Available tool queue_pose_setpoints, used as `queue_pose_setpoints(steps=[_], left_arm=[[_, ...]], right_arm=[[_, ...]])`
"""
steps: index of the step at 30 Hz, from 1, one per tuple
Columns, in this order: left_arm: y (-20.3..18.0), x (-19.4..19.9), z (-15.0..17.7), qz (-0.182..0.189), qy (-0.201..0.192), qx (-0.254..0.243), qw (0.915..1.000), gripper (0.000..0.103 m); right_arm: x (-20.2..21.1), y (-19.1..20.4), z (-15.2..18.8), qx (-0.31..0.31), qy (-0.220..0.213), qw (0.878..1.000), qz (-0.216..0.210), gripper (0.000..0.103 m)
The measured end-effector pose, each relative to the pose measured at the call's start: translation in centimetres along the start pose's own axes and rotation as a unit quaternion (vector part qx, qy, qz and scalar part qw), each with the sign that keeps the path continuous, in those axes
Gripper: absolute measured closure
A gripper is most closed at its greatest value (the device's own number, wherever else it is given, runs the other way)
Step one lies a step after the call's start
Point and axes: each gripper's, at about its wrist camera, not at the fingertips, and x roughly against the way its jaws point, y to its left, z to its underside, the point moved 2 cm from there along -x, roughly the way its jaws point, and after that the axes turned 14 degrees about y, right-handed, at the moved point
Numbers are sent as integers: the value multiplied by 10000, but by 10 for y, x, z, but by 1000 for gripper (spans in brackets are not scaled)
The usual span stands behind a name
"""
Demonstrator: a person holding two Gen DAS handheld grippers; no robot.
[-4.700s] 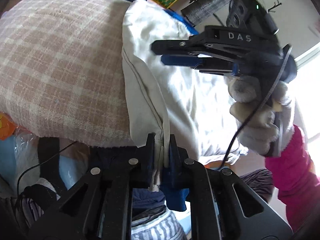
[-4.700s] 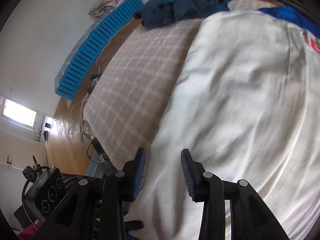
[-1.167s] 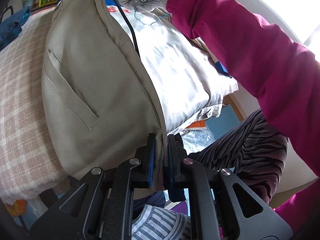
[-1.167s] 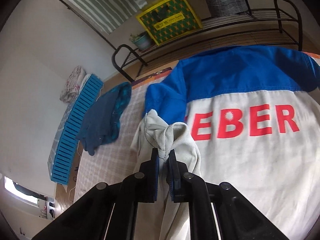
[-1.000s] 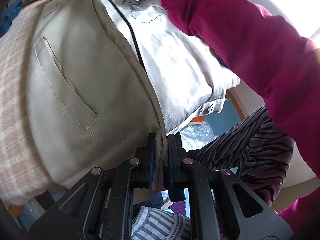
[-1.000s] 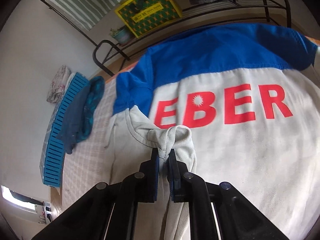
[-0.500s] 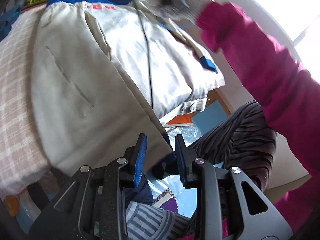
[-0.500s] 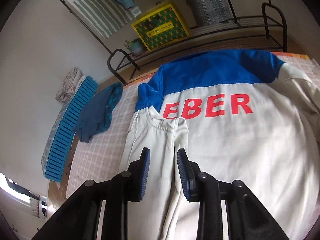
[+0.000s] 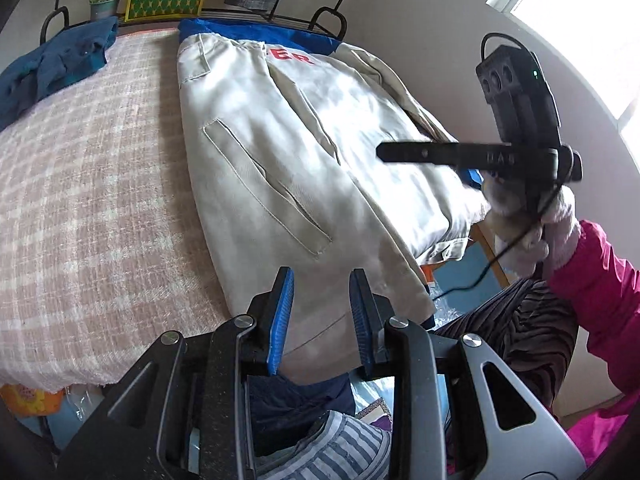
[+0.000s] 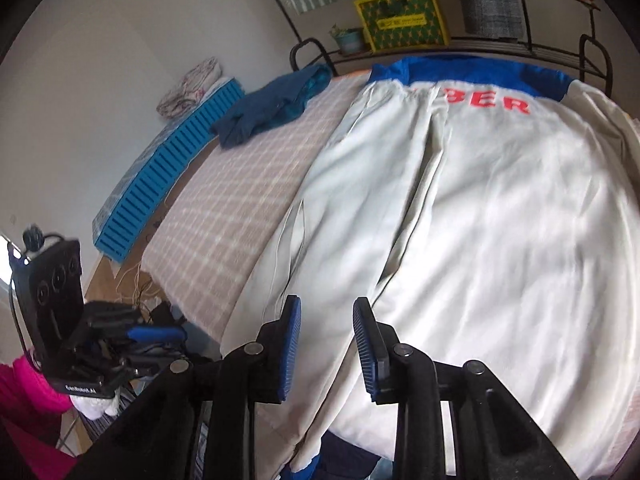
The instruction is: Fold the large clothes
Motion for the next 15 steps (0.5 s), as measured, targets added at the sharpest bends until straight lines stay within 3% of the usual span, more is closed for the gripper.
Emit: queue_pose_setpoints(steps=[7, 10, 11, 15], left_arm=[[-5, -52, -8, -119, 459, -162, 9987, 76], [-3, -79, -4, -424, 677, -242, 9965, 76], [-5, -79, -2, -478, 462, -330, 9972, 76], [-11, -76, -2, -573, 503, -368, 9964, 76]], right_arm=[[-53, -15, 32, -45, 750, 9961, 457, 75], [-50, -14, 35, 25, 695, 9962, 524, 76], [-49, -14, 36, 22, 682, 9962, 540, 76], [-31, -18, 42, -188, 402, 9980, 460, 73]])
